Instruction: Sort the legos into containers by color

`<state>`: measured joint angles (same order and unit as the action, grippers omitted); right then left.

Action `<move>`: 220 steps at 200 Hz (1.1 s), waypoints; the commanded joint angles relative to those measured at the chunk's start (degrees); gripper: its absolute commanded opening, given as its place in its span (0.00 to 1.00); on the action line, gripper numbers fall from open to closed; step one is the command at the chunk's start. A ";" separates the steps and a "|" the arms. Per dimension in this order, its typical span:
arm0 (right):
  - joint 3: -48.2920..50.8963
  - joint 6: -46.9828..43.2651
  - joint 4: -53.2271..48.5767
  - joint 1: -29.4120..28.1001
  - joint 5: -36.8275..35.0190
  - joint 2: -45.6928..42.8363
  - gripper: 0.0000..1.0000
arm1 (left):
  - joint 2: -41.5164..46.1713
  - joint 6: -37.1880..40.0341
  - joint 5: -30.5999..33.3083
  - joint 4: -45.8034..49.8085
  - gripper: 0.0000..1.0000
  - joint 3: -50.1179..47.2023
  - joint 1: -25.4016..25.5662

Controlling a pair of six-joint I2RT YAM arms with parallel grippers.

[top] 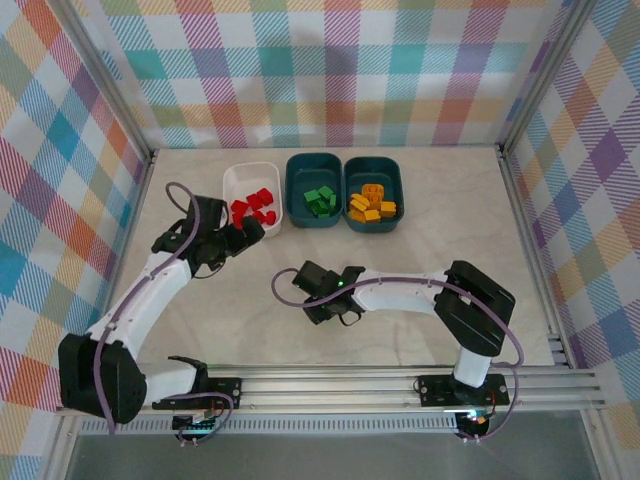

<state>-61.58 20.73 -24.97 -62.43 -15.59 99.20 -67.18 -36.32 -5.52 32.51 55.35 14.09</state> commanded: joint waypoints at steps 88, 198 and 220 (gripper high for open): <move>-1.65 -3.66 -2.87 -0.06 -0.36 5.59 0.53 | 14.32 -4.29 -8.51 -2.83 1.00 -22.99 1.12; -12.85 -8.00 -3.99 4.57 -3.87 3.90 0.35 | 5.09 -4.41 -8.84 -9.50 1.00 -24.31 1.12; -16.02 -8.48 -2.87 9.17 -0.29 3.96 0.35 | 3.99 -6.32 -9.09 -12.22 1.00 -26.24 1.20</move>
<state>-73.95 14.04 -28.32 -57.76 -18.79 104.05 -62.65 -40.21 -13.50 24.36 31.42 14.94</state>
